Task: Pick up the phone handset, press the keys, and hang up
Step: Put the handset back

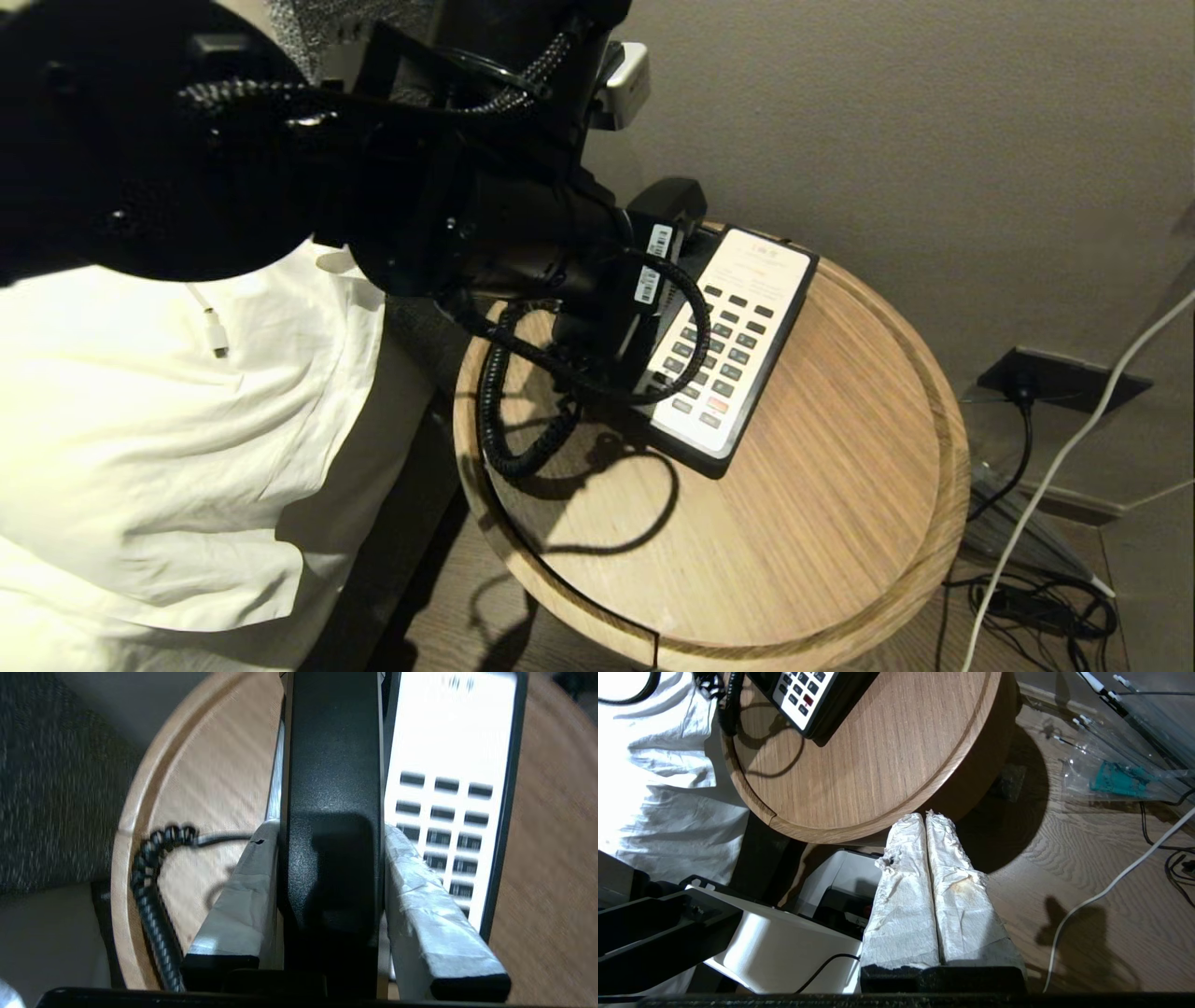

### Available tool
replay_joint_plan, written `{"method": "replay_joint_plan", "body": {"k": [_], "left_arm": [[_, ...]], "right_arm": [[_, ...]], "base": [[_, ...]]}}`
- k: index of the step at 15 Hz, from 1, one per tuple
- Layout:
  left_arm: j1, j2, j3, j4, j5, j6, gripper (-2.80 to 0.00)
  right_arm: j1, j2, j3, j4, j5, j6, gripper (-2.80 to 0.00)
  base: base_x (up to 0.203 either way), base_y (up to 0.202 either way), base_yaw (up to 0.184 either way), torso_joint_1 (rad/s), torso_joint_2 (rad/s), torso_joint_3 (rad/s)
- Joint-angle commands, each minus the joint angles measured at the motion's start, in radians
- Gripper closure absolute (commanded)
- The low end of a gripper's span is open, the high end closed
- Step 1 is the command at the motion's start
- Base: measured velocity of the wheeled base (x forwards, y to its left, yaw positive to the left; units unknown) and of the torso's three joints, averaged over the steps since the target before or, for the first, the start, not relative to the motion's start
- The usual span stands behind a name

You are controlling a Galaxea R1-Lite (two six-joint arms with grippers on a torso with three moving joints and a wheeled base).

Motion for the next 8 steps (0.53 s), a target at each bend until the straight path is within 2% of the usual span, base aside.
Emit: {"method": "replay_joint_plan", "body": {"k": [1, 8], "left_arm": [[0.006, 0.015, 0.003, -0.030, 0.003, 0.009, 0.00], [0.005, 0.045, -0.023, -0.049, 0.002, 0.013, 0.00]], "right_arm": [[0.000, 0.002, 0.001, 0.005, -0.001, 0.002, 0.00], [0.000, -0.001, 0.014, -0.001, 0.004, 0.022, 0.00]], "base": [[0.000, 0.000, 0.000, 0.000, 0.00, 0.000], [0.000, 0.000, 0.000, 0.000, 0.00, 0.000]]}}
